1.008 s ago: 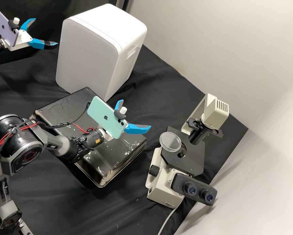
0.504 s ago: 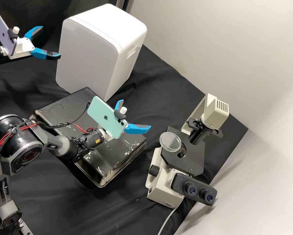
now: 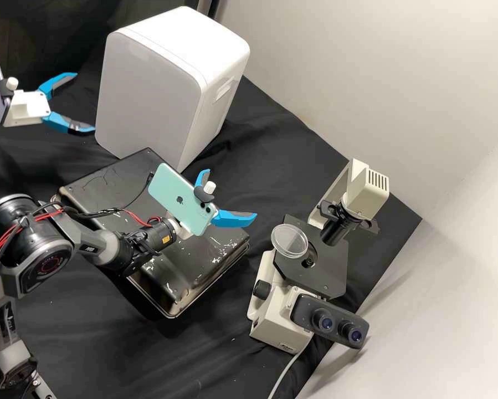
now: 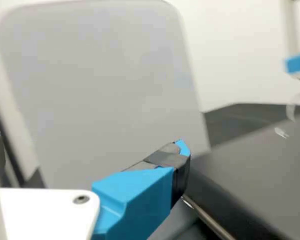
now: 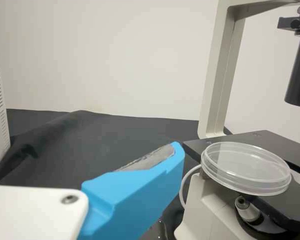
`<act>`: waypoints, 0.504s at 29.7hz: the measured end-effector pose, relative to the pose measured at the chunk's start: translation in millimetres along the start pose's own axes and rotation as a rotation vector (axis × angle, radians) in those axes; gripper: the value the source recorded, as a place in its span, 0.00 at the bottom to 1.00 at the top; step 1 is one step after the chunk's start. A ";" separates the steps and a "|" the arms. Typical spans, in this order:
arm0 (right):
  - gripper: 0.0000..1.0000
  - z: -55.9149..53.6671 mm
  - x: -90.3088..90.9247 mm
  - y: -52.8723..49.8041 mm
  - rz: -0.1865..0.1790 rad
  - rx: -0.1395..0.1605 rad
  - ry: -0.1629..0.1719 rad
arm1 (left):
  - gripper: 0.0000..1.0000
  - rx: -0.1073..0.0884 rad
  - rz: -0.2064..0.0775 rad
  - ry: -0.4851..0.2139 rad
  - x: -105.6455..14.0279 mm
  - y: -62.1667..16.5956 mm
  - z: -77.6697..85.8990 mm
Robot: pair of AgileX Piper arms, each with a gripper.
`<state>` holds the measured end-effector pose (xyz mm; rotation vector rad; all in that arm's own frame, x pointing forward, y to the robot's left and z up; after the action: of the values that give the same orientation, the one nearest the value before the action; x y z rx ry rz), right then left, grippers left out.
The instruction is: Place the petri dish on the bench
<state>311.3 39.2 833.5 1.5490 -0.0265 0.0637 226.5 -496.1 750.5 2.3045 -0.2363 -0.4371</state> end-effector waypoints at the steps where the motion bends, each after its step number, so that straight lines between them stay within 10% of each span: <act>1: 1.00 0.0 0.0 0.0 0.000 0.000 0.000 | 1.00 0.006 -0.011 -0.016 -2.8 -2.5 3.9; 15: 1.00 0.0 0.0 0.0 0.000 0.000 0.000 | 1.00 0.088 -0.096 -0.253 -44.7 -19.6 49.5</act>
<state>311.3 39.2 833.5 1.5490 -0.0265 0.0637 167.1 -501.9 714.8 2.3508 -0.2745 -0.7834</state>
